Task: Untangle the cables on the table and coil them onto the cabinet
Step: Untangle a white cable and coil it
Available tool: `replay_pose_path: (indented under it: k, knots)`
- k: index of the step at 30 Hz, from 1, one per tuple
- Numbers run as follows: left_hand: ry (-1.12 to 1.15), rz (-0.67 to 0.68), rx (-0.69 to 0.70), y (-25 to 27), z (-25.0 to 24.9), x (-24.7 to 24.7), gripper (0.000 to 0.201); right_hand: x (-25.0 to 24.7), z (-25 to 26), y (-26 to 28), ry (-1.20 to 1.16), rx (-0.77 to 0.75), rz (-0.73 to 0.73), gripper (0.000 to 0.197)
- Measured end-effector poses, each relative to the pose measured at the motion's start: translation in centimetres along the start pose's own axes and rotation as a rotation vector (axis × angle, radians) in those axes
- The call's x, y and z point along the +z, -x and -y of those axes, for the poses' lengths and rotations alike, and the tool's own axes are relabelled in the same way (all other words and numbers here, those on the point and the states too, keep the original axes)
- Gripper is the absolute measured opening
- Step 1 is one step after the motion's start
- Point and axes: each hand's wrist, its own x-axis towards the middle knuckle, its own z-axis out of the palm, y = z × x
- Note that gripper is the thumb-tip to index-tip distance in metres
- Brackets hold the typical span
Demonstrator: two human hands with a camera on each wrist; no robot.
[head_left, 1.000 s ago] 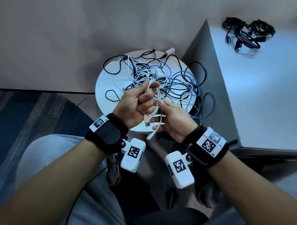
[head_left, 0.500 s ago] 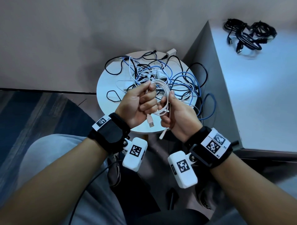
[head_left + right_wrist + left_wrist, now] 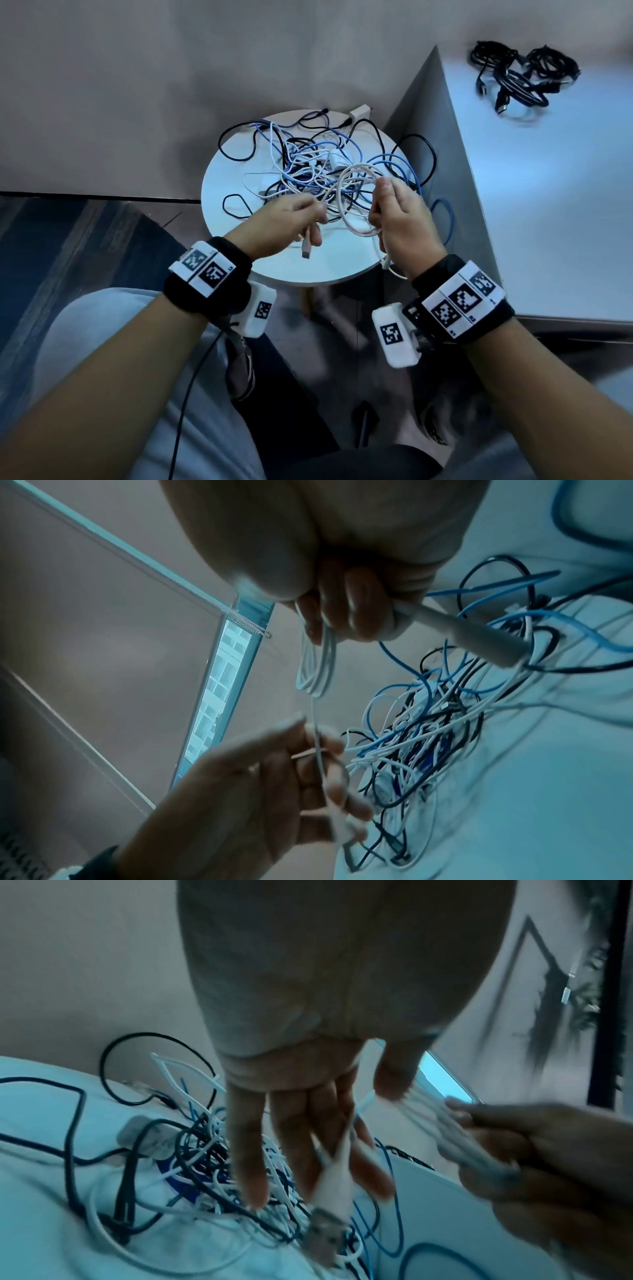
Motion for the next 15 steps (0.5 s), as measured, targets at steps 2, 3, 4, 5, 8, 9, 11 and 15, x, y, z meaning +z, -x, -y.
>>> replay_pose_path:
  k: [2, 3, 4, 5, 8, 9, 11, 15]
  knots:
    - [0.048, 0.066, -0.067, 0.4, 0.2, -0.7, 0.016, -0.1, -0.2, -0.1, 0.106, -0.027, -0.04, 0.039]
    - [0.129, 0.092, -0.084, 0.6, 0.1, -1.0, 0.01, -0.2, -0.2, -0.1, 0.16, -0.03, -0.047, 0.039]
    - [0.242, 0.101, -0.091, 0.7, -0.1, -1.2, 0.007, -0.2, 0.0, 0.0, 0.206, -0.031, -0.046, 0.039]
    - [0.358, 0.09, -0.091, 0.8, -0.4, -1.4, 0.01, -0.2, 0.1, 0.1, 0.238, -0.031, -0.04, 0.039]
    - [0.626, 0.034, -0.074, 0.9, -1.3, -1.5, 0.017, 0.3, 0.4, 0.7, 0.307, -0.037, -0.012, 0.039]
    - [0.665, 0.017, -0.054, 0.8, -1.5, -1.2, 0.016, 0.6, 0.4, 1.0, 0.31, -0.034, 0.012, 0.038]
    - [0.592, -0.046, 0.014, 0.5, -1.2, -0.2, 0.015, 1.3, 0.1, 1.4, 0.217, -0.007, 0.081, 0.037]
    - [-0.163, -0.339, 0.266, -0.1, 0.3, 1.5, 0.015, 2.4, 0.0, 1.7, -0.225, 0.151, 0.185, 0.036]
